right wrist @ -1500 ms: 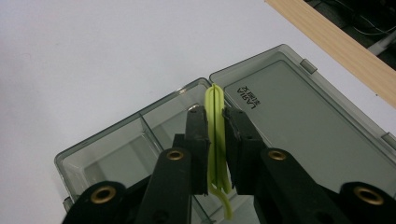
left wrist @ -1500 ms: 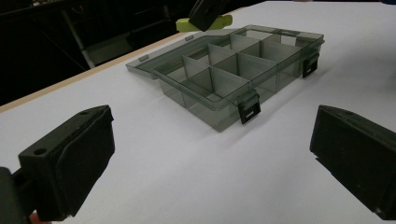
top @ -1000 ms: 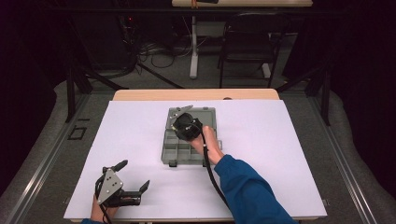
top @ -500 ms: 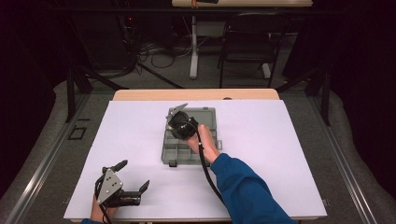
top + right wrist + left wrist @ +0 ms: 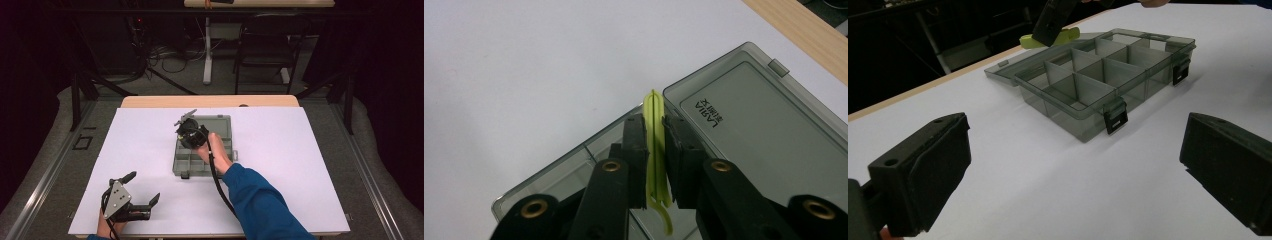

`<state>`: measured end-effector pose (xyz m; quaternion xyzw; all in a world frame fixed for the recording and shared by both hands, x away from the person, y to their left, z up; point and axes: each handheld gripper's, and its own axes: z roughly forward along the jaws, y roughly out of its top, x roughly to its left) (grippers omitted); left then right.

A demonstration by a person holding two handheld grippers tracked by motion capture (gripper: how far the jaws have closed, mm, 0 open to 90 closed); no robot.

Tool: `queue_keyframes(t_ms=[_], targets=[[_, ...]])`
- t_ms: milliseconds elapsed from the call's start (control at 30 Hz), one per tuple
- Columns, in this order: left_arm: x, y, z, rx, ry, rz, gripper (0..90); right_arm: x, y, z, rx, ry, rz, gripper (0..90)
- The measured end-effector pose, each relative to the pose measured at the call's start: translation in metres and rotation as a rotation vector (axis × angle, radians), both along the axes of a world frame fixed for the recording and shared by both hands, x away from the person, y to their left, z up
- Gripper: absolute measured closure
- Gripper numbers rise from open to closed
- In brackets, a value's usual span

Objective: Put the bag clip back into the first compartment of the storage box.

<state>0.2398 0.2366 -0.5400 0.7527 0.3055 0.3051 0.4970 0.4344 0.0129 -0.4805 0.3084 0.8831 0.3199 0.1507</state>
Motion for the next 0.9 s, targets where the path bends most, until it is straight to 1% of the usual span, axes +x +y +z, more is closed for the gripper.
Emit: queue_keyframes(t_ms=[100, 433, 567, 733, 900], targets=[[0.000, 0.000, 0.000, 0.000, 0.001, 0.001, 0.1, 0.001, 0.001, 0.000, -0.001, 0.004, -0.002, 80.2], [0.000, 0.000, 0.000, 0.001, -0.001, -0.001, 0.1, 0.003, 0.006, -0.001, 0.007, 0.020, -0.033, 80.1], [0.000, 0.000, 0.000, -0.001, -0.001, 0.001, 0.1, 0.005, 0.009, -0.004, 0.000, 0.034, -0.041, 80.1], [0.000, 0.000, 0.000, 0.000, -0.002, -0.001, 0.1, 0.008, 0.011, -0.008, 0.002, 0.057, -0.074, 80.0], [0.000, 0.001, 0.000, 0.000, 0.000, -0.001, 0.1, 0.009, 0.014, -0.010, 0.002, 0.077, -0.094, 80.0]])
